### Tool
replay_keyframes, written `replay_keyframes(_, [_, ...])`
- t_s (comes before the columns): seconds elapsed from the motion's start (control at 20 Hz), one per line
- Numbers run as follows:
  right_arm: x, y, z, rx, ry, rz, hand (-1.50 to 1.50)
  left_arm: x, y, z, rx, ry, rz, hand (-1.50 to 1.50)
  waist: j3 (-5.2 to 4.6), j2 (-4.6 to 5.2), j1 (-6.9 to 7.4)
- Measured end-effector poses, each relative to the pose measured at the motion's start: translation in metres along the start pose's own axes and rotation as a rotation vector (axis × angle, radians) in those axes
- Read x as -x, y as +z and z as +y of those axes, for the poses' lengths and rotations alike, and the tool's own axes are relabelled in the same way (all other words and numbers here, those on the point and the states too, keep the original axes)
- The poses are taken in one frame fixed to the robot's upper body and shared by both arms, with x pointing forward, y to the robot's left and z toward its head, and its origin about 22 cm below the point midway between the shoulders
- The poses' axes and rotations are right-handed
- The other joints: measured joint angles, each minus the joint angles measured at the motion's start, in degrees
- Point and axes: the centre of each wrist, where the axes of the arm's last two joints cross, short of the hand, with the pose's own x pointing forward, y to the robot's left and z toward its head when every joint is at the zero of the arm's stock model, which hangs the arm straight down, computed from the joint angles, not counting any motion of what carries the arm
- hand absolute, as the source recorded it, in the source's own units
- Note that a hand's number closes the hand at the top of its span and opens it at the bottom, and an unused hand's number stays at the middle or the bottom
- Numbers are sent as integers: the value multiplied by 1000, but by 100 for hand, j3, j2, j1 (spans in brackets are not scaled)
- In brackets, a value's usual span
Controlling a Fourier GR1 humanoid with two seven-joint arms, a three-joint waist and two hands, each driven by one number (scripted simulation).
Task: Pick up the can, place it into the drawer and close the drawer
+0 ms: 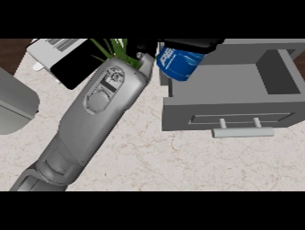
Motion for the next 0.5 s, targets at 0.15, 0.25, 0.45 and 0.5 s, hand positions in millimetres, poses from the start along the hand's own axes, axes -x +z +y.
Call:
replay_keyframes(0.15, [-4, -1, 3, -6, -1, 0, -150, -3, -9, -11, -1, -16, 2, 150, 1, 7, -20])
replay_keyframes(0.25, [-2, -2, 2, -10, -1, -4, -150, -7, -14, -18, -1, -20, 11, 150, 1, 10, -39])
replay_keyframes(0.45, [5, -5, 2, -12, -2, -7, -150, -16, -26, -25, 10, -40, 26, 150, 2, 19, -49])
replay_keyframes(0.5, [5, -4, 0, -15, -3, -8, -150, -16, -26, -29, 9, -45, 29, 150, 3, 18, -65])
